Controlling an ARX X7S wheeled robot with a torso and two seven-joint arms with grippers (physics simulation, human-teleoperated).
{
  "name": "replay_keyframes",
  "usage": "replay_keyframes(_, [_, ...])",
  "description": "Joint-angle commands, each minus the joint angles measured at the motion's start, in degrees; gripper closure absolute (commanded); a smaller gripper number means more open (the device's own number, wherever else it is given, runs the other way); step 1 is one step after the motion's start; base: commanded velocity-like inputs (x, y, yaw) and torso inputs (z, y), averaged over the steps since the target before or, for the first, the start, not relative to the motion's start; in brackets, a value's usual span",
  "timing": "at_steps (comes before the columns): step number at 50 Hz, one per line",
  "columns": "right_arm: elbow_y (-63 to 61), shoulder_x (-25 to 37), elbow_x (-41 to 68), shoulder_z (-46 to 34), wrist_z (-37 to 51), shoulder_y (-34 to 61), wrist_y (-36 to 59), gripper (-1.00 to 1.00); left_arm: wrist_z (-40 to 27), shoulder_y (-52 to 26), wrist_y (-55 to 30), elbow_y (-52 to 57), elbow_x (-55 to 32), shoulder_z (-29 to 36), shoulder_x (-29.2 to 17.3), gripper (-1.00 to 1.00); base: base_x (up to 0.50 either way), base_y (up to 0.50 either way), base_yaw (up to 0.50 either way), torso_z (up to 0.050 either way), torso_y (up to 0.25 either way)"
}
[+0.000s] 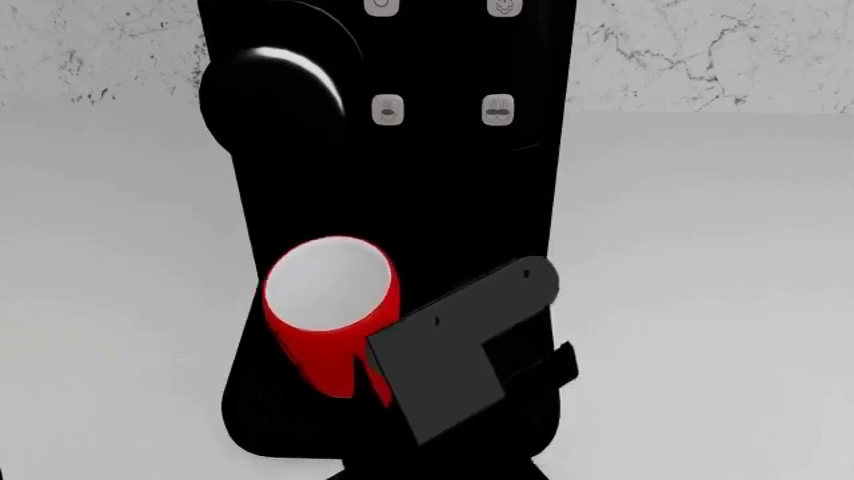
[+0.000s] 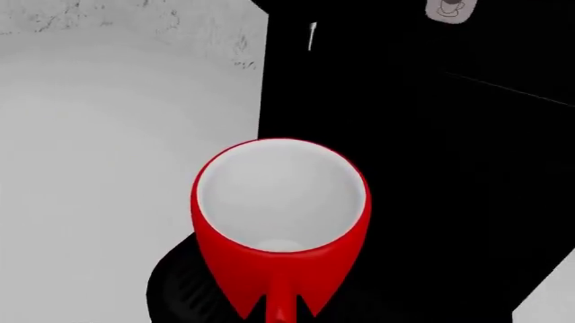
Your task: Pick the mug from under the coffee machine dispenser and place it on the counter.
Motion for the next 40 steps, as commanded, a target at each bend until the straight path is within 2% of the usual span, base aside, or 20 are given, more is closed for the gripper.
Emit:
replay_keyframes(1, [-7.00, 7.17, -1.53, 1.75, 3.87, -0.12, -1.03, 1.00, -0.05, 0.39, 0.00, -0.04, 0.10, -0.14, 0.01, -1.00, 0.00, 0.00, 0.00, 0.000, 0.000])
replay_keyframes(16, [-14.28, 21.20, -1.77, 3.00, 7.84, -1.75, -4.57, 1.00, -0.03, 3.64, -0.92, -0.05, -0.07, -3.59, -0.20, -1.00, 0.00, 0.00, 0.00, 0.000, 0.000])
replay_keyframes(40, [-16.08, 37.71, -3.01, 4.20, 9.35, -4.18, -12.00, 1.00, 0.80, 4.40, -1.23, -0.32, -0.06, -4.12, -1.04, -1.00, 0.00, 0.00, 0.00, 0.000, 0.001])
